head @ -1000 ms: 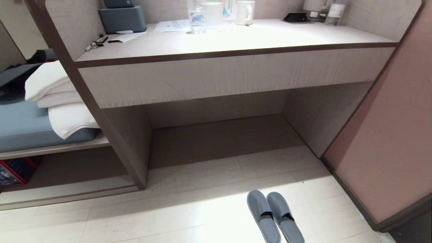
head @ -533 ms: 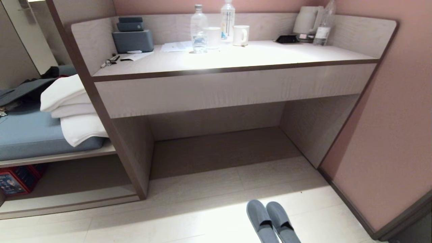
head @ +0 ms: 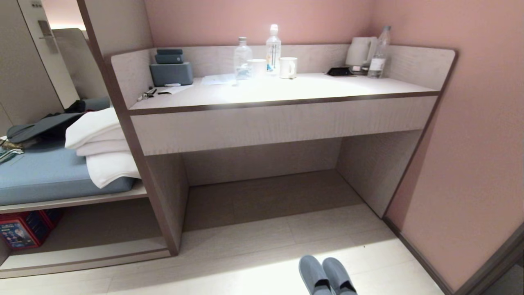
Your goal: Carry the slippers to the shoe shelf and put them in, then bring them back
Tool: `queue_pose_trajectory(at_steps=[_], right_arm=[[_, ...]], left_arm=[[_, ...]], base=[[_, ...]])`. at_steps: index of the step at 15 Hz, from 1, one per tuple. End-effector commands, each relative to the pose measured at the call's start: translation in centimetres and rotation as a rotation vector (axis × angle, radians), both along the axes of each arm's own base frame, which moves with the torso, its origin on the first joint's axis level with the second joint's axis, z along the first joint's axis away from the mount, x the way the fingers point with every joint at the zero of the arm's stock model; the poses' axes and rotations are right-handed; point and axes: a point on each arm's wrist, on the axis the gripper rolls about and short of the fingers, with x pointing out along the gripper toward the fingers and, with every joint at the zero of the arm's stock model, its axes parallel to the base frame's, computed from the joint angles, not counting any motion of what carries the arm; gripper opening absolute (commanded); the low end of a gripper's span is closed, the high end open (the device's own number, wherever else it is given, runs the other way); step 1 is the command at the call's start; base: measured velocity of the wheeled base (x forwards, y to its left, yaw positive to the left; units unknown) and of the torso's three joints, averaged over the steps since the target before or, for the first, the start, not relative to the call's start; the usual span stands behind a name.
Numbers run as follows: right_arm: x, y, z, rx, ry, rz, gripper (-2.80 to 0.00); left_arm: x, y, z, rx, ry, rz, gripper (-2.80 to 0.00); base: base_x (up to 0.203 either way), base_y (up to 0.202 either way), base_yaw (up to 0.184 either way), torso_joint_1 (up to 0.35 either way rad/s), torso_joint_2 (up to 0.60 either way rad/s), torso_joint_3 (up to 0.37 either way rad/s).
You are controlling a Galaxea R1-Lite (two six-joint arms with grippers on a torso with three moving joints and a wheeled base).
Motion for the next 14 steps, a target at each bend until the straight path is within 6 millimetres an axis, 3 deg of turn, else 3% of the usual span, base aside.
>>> queue_pose_trajectory(at_steps=[1, 14], right_arm=[[0.01, 0.00, -0.05, 0.009, 0.001, -0.002, -2.80], [0.00, -0.02, -0.07, 0.051, 0.000, -0.011, -2.80]], left_arm=[[-0.01, 0.00, -0.01, 0.000, 0.000, 0.001, -2.80], [-0.01, 0.00, 0.00, 0.000, 0.000, 0.001, -2.80]], base=[[0.000, 0.000, 0.000, -0.002, 0.01, 0.041], [0.000, 0.000, 0.000, 0.000, 0.00, 0.005]])
